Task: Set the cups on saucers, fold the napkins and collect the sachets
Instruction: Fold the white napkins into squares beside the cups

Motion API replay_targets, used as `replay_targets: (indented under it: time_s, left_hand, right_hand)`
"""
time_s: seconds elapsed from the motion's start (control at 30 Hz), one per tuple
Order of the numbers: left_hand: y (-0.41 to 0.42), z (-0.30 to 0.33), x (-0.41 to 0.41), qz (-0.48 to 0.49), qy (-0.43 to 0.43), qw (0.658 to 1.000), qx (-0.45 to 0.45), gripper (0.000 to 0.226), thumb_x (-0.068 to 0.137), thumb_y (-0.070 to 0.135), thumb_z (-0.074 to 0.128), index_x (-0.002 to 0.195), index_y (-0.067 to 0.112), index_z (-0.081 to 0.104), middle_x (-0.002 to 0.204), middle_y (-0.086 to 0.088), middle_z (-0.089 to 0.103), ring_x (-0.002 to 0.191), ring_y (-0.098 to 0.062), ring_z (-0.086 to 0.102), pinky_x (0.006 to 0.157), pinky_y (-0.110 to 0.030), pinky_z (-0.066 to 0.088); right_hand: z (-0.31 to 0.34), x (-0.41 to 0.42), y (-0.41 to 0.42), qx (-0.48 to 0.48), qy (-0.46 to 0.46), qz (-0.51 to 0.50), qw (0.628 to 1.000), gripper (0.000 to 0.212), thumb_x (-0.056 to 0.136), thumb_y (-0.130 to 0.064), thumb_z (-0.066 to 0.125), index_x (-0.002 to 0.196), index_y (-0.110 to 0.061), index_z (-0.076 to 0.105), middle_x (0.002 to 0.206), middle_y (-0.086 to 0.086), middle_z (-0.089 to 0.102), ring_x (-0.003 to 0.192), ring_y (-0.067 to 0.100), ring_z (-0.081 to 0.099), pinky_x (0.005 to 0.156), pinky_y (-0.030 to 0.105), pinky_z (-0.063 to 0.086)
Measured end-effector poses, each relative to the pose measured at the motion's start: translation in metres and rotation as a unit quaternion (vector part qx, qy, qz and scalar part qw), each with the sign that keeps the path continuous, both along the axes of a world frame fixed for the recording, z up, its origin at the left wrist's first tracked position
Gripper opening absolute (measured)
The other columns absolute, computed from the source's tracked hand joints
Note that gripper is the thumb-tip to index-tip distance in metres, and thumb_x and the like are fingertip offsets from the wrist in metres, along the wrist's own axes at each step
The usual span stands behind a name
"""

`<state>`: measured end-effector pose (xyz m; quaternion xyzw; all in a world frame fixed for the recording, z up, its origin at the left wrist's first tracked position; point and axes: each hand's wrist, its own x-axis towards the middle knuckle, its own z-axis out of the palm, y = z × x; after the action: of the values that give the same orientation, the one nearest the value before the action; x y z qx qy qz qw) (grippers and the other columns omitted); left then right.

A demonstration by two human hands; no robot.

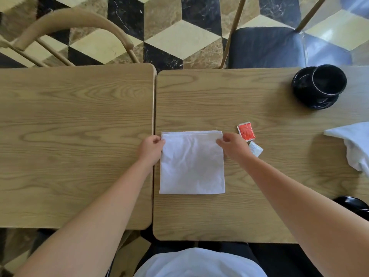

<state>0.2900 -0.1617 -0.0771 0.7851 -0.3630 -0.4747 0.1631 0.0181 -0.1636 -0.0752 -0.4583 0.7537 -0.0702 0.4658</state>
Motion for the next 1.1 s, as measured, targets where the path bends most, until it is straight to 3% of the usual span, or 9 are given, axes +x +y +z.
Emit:
replay_targets:
  time_s: [0.1, 0.2, 0.37, 0.53, 0.73, 0.83, 0.97, 1.1]
  left_hand:
    - [-0.005, -0.002, -0.002, 0.012, -0.001, 1.0, 0.003, 0.017, 0.097, 0.022, 0.059, 0.081, 0.017, 0.064, 0.069, 0.002, 0.062, 0.059, -0.018, 0.062, 0.083, -0.051, 0.06]
    - [-0.01, -0.003, -0.004, 0.023, -0.01, 1.0, 0.006, 0.015, 0.096, 0.021, 0.059, 0.083, 0.015, 0.062, 0.061, 0.003, 0.055, 0.049, -0.014, 0.055, 0.08, -0.052, 0.061]
    - [-0.013, -0.003, -0.005, 0.028, -0.042, 0.999, -0.01, 0.011, 0.09, 0.022, 0.064, 0.091, 0.012, 0.068, 0.078, 0.0, 0.064, 0.075, -0.023, 0.061, 0.082, -0.048, 0.059]
    - [0.011, 0.007, -0.003, 0.034, -0.081, 0.996, -0.005, 0.006, 0.087, 0.023, 0.067, 0.085, 0.019, 0.062, 0.079, 0.009, 0.063, 0.071, -0.012, 0.057, 0.059, -0.027, 0.044]
    - [0.094, 0.007, 0.007, 0.011, -0.065, 0.994, 0.085, 0.019, 0.088, 0.035, 0.067, 0.091, 0.018, 0.062, 0.085, -0.001, 0.069, 0.079, -0.022, 0.066, 0.075, -0.038, 0.053]
    - [0.134, 0.005, 0.008, 0.017, -0.051, 0.992, 0.114, 0.022, 0.089, 0.038, 0.068, 0.099, 0.02, 0.06, 0.089, 0.001, 0.068, 0.082, -0.018, 0.067, 0.076, -0.038, 0.057]
    - [0.164, 0.004, 0.003, 0.162, 0.082, 0.969, 0.166, 0.029, 0.093, 0.028, 0.071, 0.108, 0.005, 0.061, 0.097, -0.013, 0.07, 0.086, -0.025, 0.072, 0.078, -0.04, 0.062]
    - [0.166, 0.009, -0.006, 0.31, 0.26, 0.893, 0.198, 0.024, 0.095, 0.014, 0.069, 0.11, 0.0, 0.057, 0.108, -0.025, 0.065, 0.096, -0.034, 0.07, 0.069, -0.036, 0.058]
  right_hand:
    - [-0.003, 0.001, -0.003, -0.012, 0.003, 0.0, 1.0, 0.04, 0.093, -0.025, 0.062, 0.061, -0.019, 0.038, 0.056, -0.008, 0.04, 0.051, 0.012, 0.039, 0.047, 0.027, 0.027]
    - [-0.006, 0.002, -0.006, -0.016, 0.003, -0.004, 1.0, 0.034, 0.093, -0.025, 0.062, 0.065, -0.018, 0.044, 0.059, -0.007, 0.045, 0.057, 0.016, 0.044, 0.049, 0.029, 0.03]
    - [-0.011, 0.003, -0.008, -0.022, 0.028, -0.006, 0.999, 0.018, 0.091, -0.024, 0.062, 0.08, -0.012, 0.057, 0.074, -0.001, 0.059, 0.071, 0.021, 0.053, 0.057, 0.029, 0.037]
    - [-0.006, -0.001, 0.013, -0.021, 0.034, -0.034, 0.999, 0.015, 0.089, -0.029, 0.065, 0.094, -0.018, 0.056, 0.083, -0.01, 0.058, 0.07, 0.003, 0.052, 0.055, 0.025, 0.035]
    - [0.003, -0.002, 0.089, 0.053, 0.044, 0.003, 0.998, 0.022, 0.091, -0.038, 0.062, 0.081, -0.019, 0.059, 0.075, -0.008, 0.063, 0.067, 0.009, 0.055, 0.054, 0.027, 0.036]
    - [0.003, 0.001, 0.129, 0.091, 0.012, -0.006, 0.996, 0.037, 0.092, -0.037, 0.061, 0.074, -0.005, 0.059, 0.066, -0.001, 0.062, 0.063, 0.018, 0.056, 0.057, 0.03, 0.04]
    - [0.001, 0.008, 0.151, 0.112, -0.033, -0.071, 0.991, 0.041, 0.093, -0.033, 0.064, 0.09, 0.008, 0.066, 0.077, 0.014, 0.073, 0.073, 0.028, 0.068, 0.066, 0.036, 0.053]
    - [-0.002, 0.014, 0.154, 0.12, -0.06, -0.085, 0.987, 0.029, 0.092, -0.028, 0.067, 0.079, -0.002, 0.068, 0.071, 0.008, 0.065, 0.069, 0.023, 0.06, 0.068, 0.036, 0.05]
